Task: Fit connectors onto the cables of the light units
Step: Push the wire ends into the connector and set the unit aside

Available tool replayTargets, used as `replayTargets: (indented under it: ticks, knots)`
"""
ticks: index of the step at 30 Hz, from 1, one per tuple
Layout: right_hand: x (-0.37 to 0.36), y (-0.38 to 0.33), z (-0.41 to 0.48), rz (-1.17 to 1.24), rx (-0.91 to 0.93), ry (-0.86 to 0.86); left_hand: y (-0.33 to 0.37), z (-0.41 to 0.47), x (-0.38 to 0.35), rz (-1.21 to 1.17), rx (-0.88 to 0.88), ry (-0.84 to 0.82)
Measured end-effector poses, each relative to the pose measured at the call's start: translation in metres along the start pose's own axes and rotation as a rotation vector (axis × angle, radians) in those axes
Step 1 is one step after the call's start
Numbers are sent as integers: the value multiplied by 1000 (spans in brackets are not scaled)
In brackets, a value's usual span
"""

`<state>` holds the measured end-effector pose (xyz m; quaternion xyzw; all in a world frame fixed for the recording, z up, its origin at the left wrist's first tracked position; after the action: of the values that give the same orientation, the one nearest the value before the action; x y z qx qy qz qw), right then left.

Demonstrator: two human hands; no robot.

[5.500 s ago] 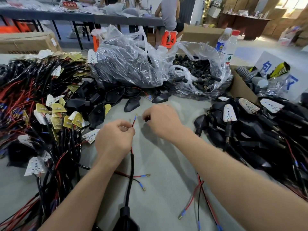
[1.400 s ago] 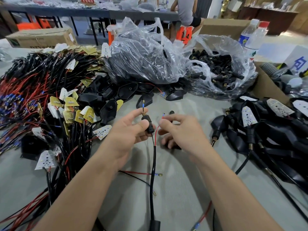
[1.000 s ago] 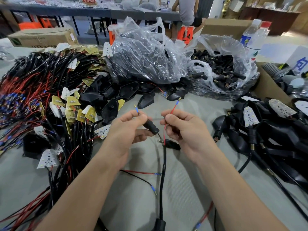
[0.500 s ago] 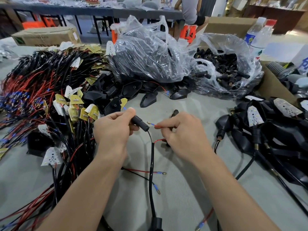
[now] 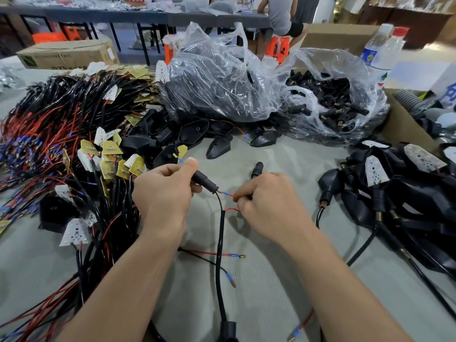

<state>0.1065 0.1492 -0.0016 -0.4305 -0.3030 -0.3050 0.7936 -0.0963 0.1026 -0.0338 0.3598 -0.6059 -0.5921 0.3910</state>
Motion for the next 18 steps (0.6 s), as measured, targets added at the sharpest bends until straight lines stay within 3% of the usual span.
replayTargets:
  ticks: [8,14,18]
  knots:
    - [-8,7,-5,250,-142,-58,22,-4,3,72,-205,7]
    - [-18,19,-6,451,-317,-76,-3,2,-7,-123,55,-65]
    - [-18,15,-8,424,-288,0,0,-8,-19,-157,63,-184]
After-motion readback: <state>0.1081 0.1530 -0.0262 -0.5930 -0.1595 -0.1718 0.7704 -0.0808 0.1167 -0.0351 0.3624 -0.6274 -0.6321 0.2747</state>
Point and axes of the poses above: each hand's wrist, its own z-axis towards the middle knuckle, its own x-axis out of the back of the hand, y = z × x, the point moved 10 cm from there along z, towards the middle knuckle, and after that the axes turned 14 degrees about y, right-handed, at the moved point
